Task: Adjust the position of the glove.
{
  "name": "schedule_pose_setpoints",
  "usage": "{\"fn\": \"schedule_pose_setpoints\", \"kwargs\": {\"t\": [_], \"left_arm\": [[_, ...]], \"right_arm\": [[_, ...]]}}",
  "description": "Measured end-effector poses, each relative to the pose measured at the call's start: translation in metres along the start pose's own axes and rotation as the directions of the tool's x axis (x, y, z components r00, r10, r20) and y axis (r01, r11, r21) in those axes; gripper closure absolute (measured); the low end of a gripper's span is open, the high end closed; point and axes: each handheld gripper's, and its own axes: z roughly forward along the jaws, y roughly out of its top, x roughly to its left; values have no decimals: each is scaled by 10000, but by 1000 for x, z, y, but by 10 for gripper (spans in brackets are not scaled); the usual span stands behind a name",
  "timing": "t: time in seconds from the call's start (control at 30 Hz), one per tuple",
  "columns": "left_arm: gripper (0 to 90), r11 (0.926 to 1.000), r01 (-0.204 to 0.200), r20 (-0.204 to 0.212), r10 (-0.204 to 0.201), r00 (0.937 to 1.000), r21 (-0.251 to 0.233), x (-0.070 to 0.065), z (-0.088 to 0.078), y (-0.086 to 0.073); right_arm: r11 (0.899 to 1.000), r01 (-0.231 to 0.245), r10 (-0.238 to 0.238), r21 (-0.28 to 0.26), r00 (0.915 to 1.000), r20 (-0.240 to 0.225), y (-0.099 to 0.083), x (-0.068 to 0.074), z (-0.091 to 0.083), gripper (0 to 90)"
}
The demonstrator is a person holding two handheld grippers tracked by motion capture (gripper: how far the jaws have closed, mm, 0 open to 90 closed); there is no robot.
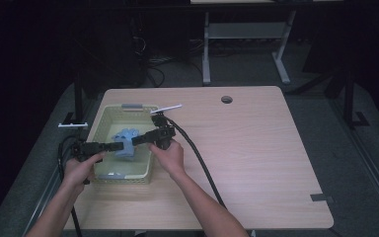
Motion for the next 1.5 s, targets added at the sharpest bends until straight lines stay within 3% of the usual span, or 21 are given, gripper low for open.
{"fn": "schedule_pose_setpoints", "kwargs": {"t": [0.17, 0.3, 0.47, 0.57, 0.6, 0.7, 0.83, 0.93, 0.97, 1.0, 1.03, 1.07, 1.2, 1.33, 1.4, 1.5], "left_arm": [[753, 9996, -19, -772, 42, 9970, 299, 3, 3, 0], [751, 9988, 87, -1045, -36, 9945, 487, 4, 8, 1], [751, 9975, 314, -1630, -207, 9864, 633, 5, 13, 5], [750, 9957, 323, -2015, -142, 9794, 866, 3, 16, 7], [749, 9943, 131, -2114, 95, 9774, 1055, 4, 17, 9], [747, 9880, 130, -2586, 276, 9656, 1540, 3, 23, 11], [744, 9787, 252, -3248, 433, 9448, 2036, -2, 33, 14], [736, 9633, 80, -3738, 965, 9225, 2683, -5, 41, 17], [731, 9600, 79, -3991, 1089, 9104, 2799, -6, 46, 17], [728, 9511, -30, -4168, 1382, 8984, 3090, -6, 48, 17], [725, 9493, 45, -4207, 1351, 8971, 3144, -5, 49, 18], [722, 9516, 109, -4184, 1247, 8997, 3071, -4, 50, 19], [696, 9504, 285, -4444, 1182, 8880, 3097, -4, 50, 20], [596, 9653, 191, -4597, 1065, 8817, 2603, -3, 44, 22], [544, 9733, 158, -4623, 945, 8817, 2291, -3, 39, 23], [538, 9842, 15, -4630, 821, 8825, 1773, -5, 33, 25]], "right_arm": [[9999, -99, 98, -98, 9999, -33, -3, -3, -9, 672], [9998, -176, 175, -67, 9996, -213, -5, -4, -15, 663], [9999, -61, 57, -115, 9994, -336, -9, -2, -23, 652], [9997, -39, 30, -245, 9992, -391, -10, -1, -29, 650], [9996, -52, 40, -280, 9992, -405, -11, -1, -31, 649], [9993, -78, 61, -370, 9990, -454, -12, -2, -36, 643], [9990, -61, 44, -439, 9992, -386, -15, -3, -43, 638], [9988, -28, 9, -498, 9993, -375, -17, -3, -48, 634], [9985, -23, 3, -549, 9994, -360, -17, -3, -50, 632], [9982, 11, -31, -598, 9994, -331, -17, -4, -52, 630], [9978, -22, 2, -664, 9996, -299, -17, -3, -53, 629], [9974, -110, 88, -706, 9994, -325, -17, -4, -53, 629], [9976, -110, 94, -677, 9997, -230, -13, 0, -47, 630], [9989, 6, -8, -470, 10000, -40, -13, -1, -41, 627], [9990, 11, -10, -451, 10000, 36, -14, -1, -41, 625], [9988, 73, -70, -479, 9999, 74, -13, -2, -41, 623]]}}
